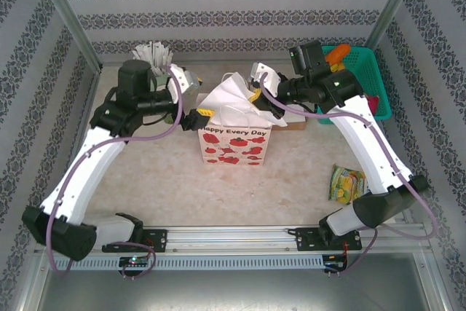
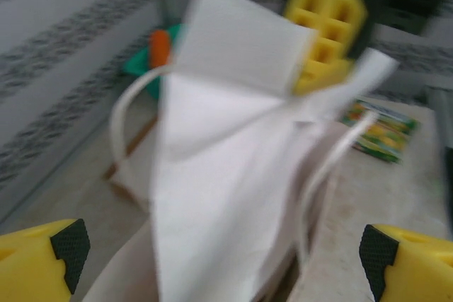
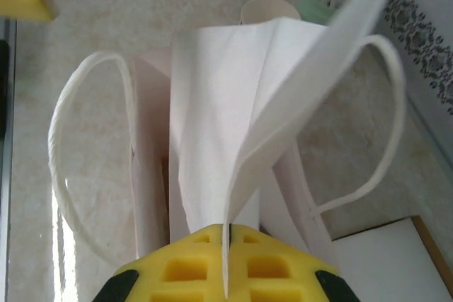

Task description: Pack the takeout coffee

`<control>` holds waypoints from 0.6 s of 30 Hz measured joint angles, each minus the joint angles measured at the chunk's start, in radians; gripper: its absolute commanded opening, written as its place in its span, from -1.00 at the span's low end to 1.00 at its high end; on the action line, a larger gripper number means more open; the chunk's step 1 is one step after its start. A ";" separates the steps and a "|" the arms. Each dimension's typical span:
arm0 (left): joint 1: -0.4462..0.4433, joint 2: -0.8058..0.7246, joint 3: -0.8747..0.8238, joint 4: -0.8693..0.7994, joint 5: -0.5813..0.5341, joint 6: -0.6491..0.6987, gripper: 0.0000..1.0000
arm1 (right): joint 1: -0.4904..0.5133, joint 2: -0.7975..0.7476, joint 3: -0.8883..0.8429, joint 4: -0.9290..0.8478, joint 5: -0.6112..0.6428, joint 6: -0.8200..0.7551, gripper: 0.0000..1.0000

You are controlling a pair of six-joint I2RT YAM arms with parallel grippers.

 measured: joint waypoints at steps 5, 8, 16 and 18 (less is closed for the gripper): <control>0.000 -0.031 0.002 0.064 -0.428 -0.248 1.00 | 0.078 0.119 0.072 -0.072 0.052 -0.039 -1.00; 0.000 -0.023 0.007 0.047 -0.656 -0.375 1.00 | 0.111 0.208 0.116 -0.101 0.066 -0.068 -1.00; 0.001 0.048 -0.002 -0.109 -0.951 -0.633 0.99 | 0.142 0.318 0.177 -0.113 0.114 -0.097 -0.96; 0.001 0.083 -0.006 -0.161 -0.985 -0.688 1.00 | 0.154 0.340 0.203 -0.113 0.137 -0.103 -0.96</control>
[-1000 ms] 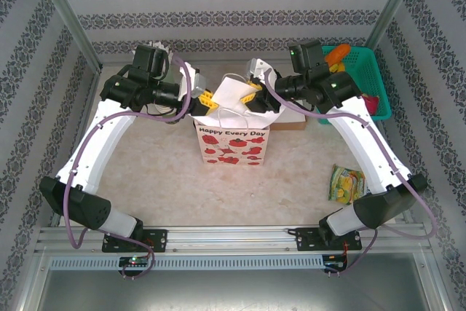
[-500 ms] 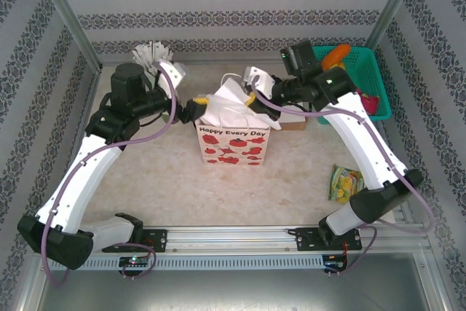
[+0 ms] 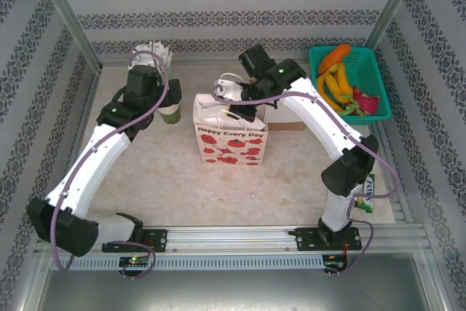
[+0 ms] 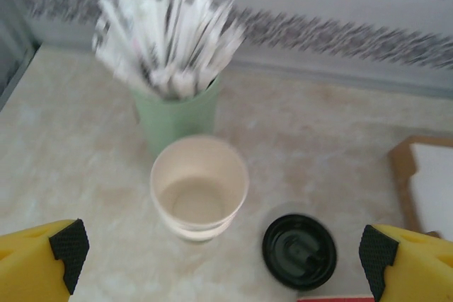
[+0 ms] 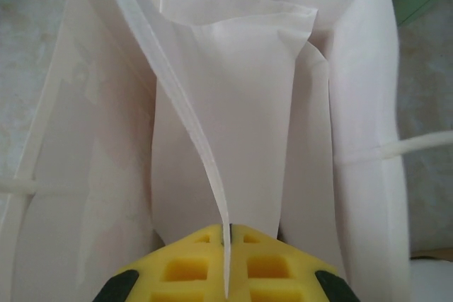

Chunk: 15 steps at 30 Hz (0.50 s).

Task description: Pack the takeout coffee

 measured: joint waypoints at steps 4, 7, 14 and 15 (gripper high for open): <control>0.000 0.066 -0.008 -0.067 -0.009 -0.080 1.00 | 0.032 0.051 0.039 0.008 0.020 -0.011 -0.94; 0.000 0.087 -0.024 -0.085 0.019 -0.127 1.00 | 0.046 0.078 0.039 0.015 0.054 -0.011 -0.88; 0.000 0.088 -0.062 -0.086 0.098 -0.197 1.00 | 0.058 0.128 0.045 0.008 0.150 -0.029 -0.81; 0.000 0.088 -0.062 -0.086 0.104 -0.200 1.00 | 0.058 0.131 0.045 0.002 0.158 -0.035 -0.78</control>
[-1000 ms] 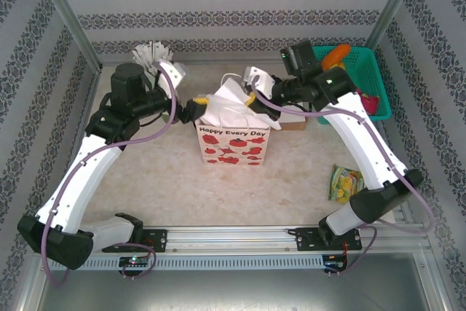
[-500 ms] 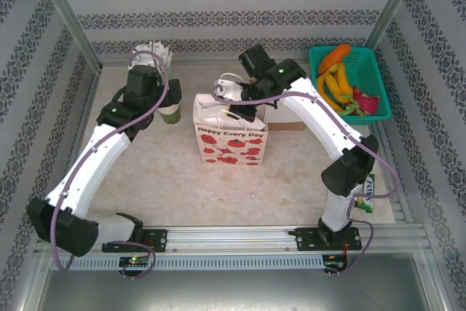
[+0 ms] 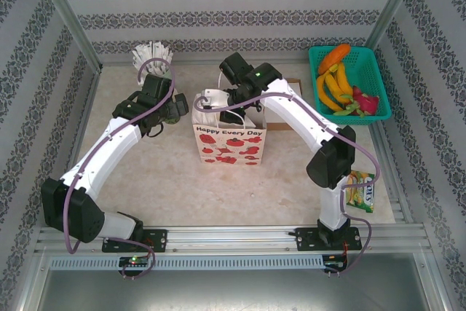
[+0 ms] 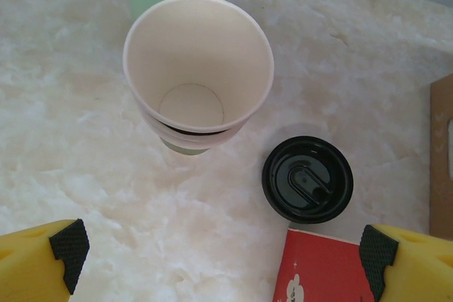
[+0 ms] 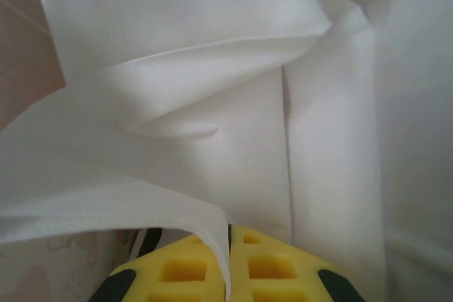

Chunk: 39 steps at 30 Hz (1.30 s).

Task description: Pack the takeout coffee

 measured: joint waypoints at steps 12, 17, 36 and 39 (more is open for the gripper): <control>0.000 0.001 0.000 -0.007 0.013 -0.021 1.00 | -0.008 -0.129 -0.040 0.089 -0.058 0.016 0.13; -0.001 0.002 0.000 -0.021 0.035 -0.046 0.99 | -0.053 -0.332 -0.139 0.171 -0.092 0.047 0.68; -0.058 -0.044 -0.048 -0.051 0.035 -0.108 1.00 | -0.300 -0.888 -0.917 0.925 0.440 0.599 0.95; -0.023 -0.111 -0.076 -0.041 -0.040 -0.080 1.00 | -0.371 -0.932 -1.040 0.979 0.538 0.716 0.96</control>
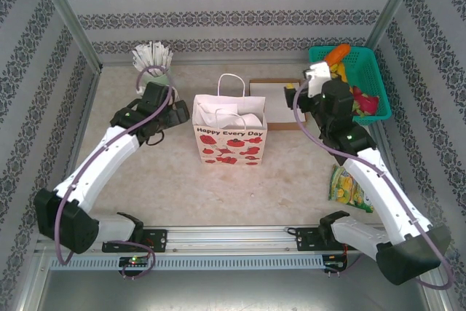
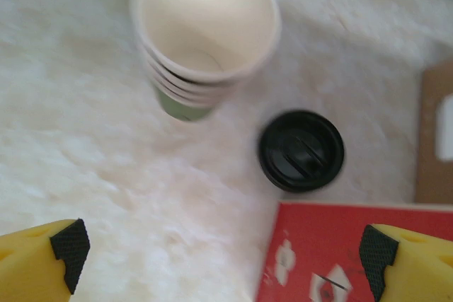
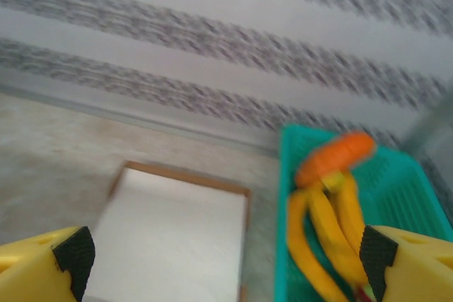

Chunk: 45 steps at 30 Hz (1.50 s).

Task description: Pack the takeout coffee

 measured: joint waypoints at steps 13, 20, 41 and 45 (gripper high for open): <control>0.346 -0.252 -0.592 0.478 -0.291 0.267 0.99 | -0.225 0.104 -0.481 0.315 -0.032 0.219 0.95; 0.456 -0.150 -0.726 0.797 -0.086 0.438 0.99 | -0.263 0.309 -0.493 0.465 -0.172 0.195 0.95; 0.502 0.043 -0.849 1.314 0.297 0.559 0.99 | -0.274 0.470 -0.668 0.995 -0.255 0.112 0.95; 0.502 0.057 -0.847 1.340 0.311 0.556 0.99 | -0.273 0.470 -0.644 1.029 -0.225 0.112 0.95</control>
